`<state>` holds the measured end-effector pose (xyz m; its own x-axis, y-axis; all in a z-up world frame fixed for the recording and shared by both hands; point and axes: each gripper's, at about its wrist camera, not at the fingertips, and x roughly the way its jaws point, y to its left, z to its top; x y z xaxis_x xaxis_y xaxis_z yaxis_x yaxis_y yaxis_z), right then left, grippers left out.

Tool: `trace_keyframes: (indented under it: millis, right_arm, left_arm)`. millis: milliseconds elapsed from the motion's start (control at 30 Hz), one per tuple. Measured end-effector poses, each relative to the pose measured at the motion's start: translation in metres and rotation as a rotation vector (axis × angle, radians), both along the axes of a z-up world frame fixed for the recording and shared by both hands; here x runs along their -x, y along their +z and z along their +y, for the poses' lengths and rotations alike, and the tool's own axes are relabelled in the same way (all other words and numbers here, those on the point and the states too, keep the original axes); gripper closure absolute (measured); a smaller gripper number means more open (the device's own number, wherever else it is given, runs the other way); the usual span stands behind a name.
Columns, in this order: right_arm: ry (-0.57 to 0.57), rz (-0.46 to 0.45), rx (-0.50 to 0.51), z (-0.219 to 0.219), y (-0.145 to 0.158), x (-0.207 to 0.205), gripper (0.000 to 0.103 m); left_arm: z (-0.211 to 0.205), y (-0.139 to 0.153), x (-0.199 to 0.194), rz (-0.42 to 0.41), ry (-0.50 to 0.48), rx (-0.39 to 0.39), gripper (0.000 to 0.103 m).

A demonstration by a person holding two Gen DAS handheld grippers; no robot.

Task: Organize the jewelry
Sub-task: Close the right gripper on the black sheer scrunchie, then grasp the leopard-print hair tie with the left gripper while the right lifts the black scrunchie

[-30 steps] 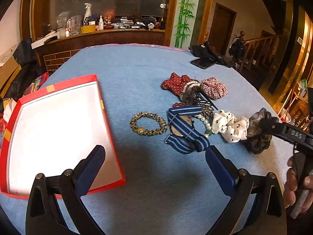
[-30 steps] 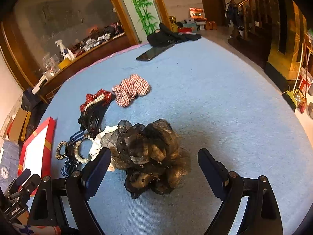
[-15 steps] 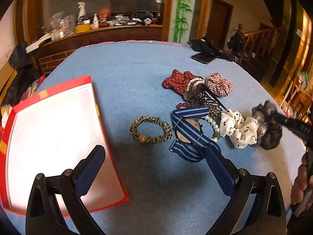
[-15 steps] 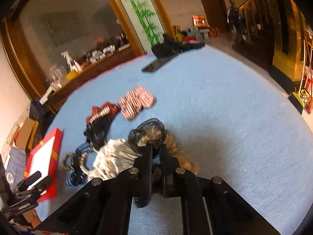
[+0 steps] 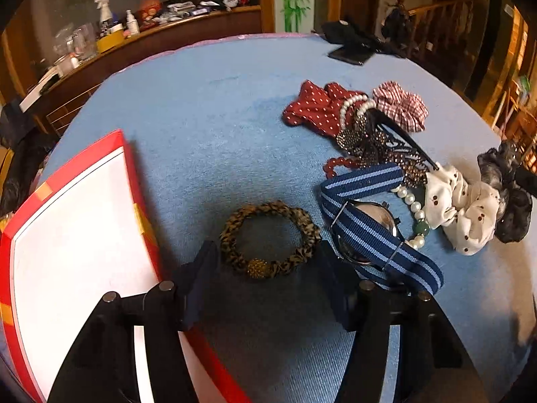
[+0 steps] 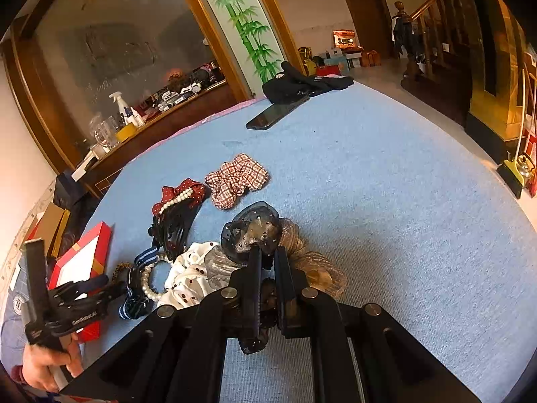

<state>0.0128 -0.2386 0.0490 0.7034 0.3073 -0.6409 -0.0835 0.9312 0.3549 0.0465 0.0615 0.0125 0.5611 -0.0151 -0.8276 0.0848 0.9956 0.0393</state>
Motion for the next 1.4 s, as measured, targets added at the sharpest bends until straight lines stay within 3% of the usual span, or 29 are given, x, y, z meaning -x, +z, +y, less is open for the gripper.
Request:
trace_keyframes:
  millis: [300,367,433,500,600,667,800,900,967,1033,1100,1133,1167,1200,1267,1400]
  right_arm:
    - [-0.004,0.002,0.011,0.0,0.0,0.001,0.095]
    - [-0.005,0.004,0.014,-0.001,-0.001,0.002,0.093]
    - [-0.008,0.009,0.011,-0.002,-0.001,0.001,0.091]
    - [-0.016,0.01,0.005,-0.004,-0.001,0.001,0.088]
    - [-0.039,0.01,-0.015,-0.01,0.0,0.001,0.068]
    - [-0.062,0.001,-0.031,-0.015,0.001,0.003,0.048]
    - [-0.118,-0.003,-0.05,-0.026,0.002,0.003,0.041]
    - [-0.115,0.06,-0.072,-0.028,-0.007,-0.005,0.04]
    - [-0.107,0.088,-0.065,-0.026,-0.012,-0.009,0.032]
    - [-0.083,0.121,-0.043,-0.018,-0.018,-0.014,0.031]
    - [-0.062,0.137,-0.027,-0.012,-0.024,-0.017,0.032]
    - [-0.045,0.147,-0.012,-0.007,-0.027,-0.018,0.043]
    - [-0.031,0.155,0.011,-0.003,-0.03,-0.019,0.071]
    - [-0.02,0.163,0.041,0.001,-0.032,-0.02,0.076]
    - [-0.017,0.153,0.063,0.003,-0.032,-0.019,0.084]
    - [-0.065,0.038,0.041,-0.008,-0.014,-0.005,0.084]
  left_arm:
    - [-0.013,-0.004,-0.011,-0.011,-0.023,-0.028,0.042]
    - [-0.011,-0.004,-0.013,-0.02,-0.019,0.023,0.061]
    - [-0.013,-0.003,-0.012,-0.036,0.004,0.009,0.084]
    - [-0.012,-0.003,-0.009,-0.047,0.011,0.031,0.091]
    - [-0.004,-0.002,-0.002,-0.059,0.039,0.121,0.095]
    - [0.001,0.001,0.003,-0.075,0.058,0.164,0.095]
    - [0.005,0.013,0.016,-0.123,0.066,0.215,0.095]
    - [0.003,0.022,0.023,-0.15,0.054,0.226,0.095]
    - [0.0,0.027,0.029,-0.165,0.048,0.235,0.095]
    - [-0.003,0.031,0.034,-0.175,0.039,0.243,0.095]
    - [-0.007,0.033,0.041,-0.187,0.03,0.25,0.095]
    - [-0.007,0.033,0.042,-0.189,0.027,0.252,0.095]
    - [-0.009,0.034,0.044,-0.194,0.024,0.257,0.095]
    - [-0.009,0.034,0.046,-0.199,0.024,0.259,0.095]
    - [-0.01,0.036,0.051,-0.213,0.024,0.253,0.095]
    - [-0.008,0.045,0.059,-0.244,0.036,0.251,0.095]
